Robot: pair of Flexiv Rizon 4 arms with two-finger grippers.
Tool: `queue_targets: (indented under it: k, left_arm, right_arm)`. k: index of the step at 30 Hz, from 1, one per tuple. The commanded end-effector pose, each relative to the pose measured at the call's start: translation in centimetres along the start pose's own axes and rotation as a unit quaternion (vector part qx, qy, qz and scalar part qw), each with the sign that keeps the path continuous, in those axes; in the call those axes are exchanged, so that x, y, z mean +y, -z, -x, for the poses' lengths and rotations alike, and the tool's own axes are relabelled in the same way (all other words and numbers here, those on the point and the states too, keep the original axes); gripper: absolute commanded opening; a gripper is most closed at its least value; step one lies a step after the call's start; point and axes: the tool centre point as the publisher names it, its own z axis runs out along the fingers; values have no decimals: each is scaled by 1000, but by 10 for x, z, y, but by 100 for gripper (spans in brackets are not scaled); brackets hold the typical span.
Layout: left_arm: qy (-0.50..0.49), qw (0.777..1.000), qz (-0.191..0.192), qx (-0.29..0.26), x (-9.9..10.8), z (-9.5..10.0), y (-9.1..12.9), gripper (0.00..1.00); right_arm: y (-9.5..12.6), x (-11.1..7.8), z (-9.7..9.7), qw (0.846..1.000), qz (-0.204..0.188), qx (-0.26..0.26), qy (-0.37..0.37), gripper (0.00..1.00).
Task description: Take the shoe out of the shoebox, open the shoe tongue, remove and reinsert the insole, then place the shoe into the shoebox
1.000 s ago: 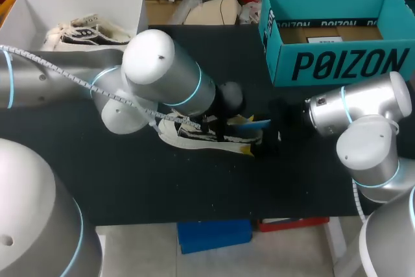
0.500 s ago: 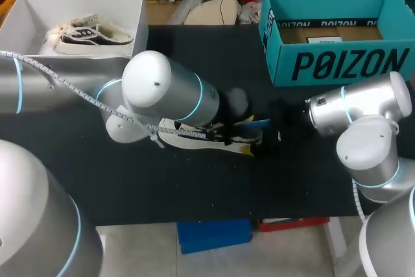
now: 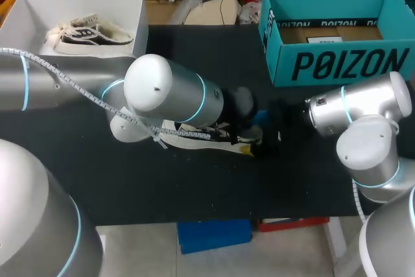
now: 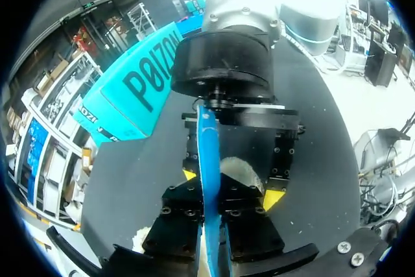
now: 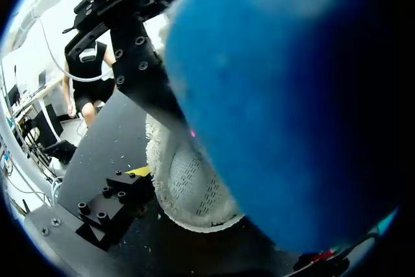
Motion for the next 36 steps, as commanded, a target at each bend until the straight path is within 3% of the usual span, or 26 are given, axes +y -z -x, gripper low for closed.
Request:
queue_targets:
  k: [1,8,14,19,28,36]
  left_arm:
    - [1,1000,-15,16,12,-4,24,0]
    - [-1,999,-50,18,15,-16,67,0]
    - [0,998,-60,20,12,-25,84,0]
    - [50,991,-115,38,-20,-18,102,0]
    - [113,957,-240,115,-89,-14,153,0]
    - [197,899,-314,232,-116,-5,210,0]
  right_arm:
    - [-2,-2,-1,1000,-1,0,-1,0]
    - [-2,-2,-1,1000,-1,0,-1,0]
    - [-2,-2,-1,1000,-1,0,-1,0]
    - [-2,-2,-1,1000,-1,0,-1,0]
    - [-2,-2,-1,1000,-1,0,-1,0]
    - [-2,-2,-1,1000,-1,0,-1,0]
